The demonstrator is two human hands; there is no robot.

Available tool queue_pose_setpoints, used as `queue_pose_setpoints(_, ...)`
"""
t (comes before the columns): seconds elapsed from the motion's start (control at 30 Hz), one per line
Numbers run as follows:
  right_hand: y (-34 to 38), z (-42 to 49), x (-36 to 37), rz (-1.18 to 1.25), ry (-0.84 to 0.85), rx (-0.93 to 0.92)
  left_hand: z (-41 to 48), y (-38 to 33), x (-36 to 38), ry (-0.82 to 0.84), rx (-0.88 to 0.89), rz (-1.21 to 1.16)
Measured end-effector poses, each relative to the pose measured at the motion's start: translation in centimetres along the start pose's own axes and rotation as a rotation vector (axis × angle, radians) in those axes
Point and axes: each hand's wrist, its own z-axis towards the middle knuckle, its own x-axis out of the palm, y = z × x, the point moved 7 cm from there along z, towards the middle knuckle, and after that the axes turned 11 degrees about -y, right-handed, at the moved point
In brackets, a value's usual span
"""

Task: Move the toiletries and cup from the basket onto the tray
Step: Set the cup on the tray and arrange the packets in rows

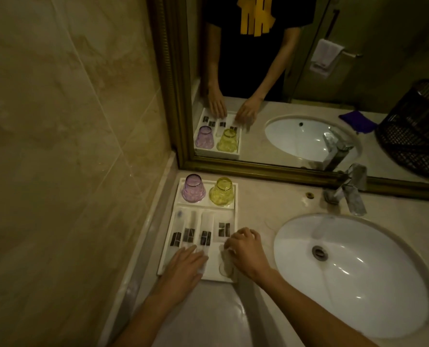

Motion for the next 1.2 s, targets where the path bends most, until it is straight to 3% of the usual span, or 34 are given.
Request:
queue_pose_setpoints(0.2, 1.3, -1.7, 0.4, -0.027, 0.112, -0.162, 0.1, -0.4, 0.8, 0.007, -0.034, -0.049)
queue_pose_setpoints(0.33, 1.2, -1.9, 0.6, -0.029, 0.143, -0.158, 0.2, 0.1, 0.5, -0.084, -0.077, -0.11)
queue_pose_setpoints(0.67, 1.4, -1.8, 0.8, -0.09, 0.119, -0.13, 1.2, -0.3, 0.7, 0.009, -0.156, -0.101)
queue_pose_setpoints(1.2, 1.9, -1.9, 1.0, -0.091, 0.167, -0.184, 0.6, 0.9, 1.6, -0.087, -0.237, -0.126)
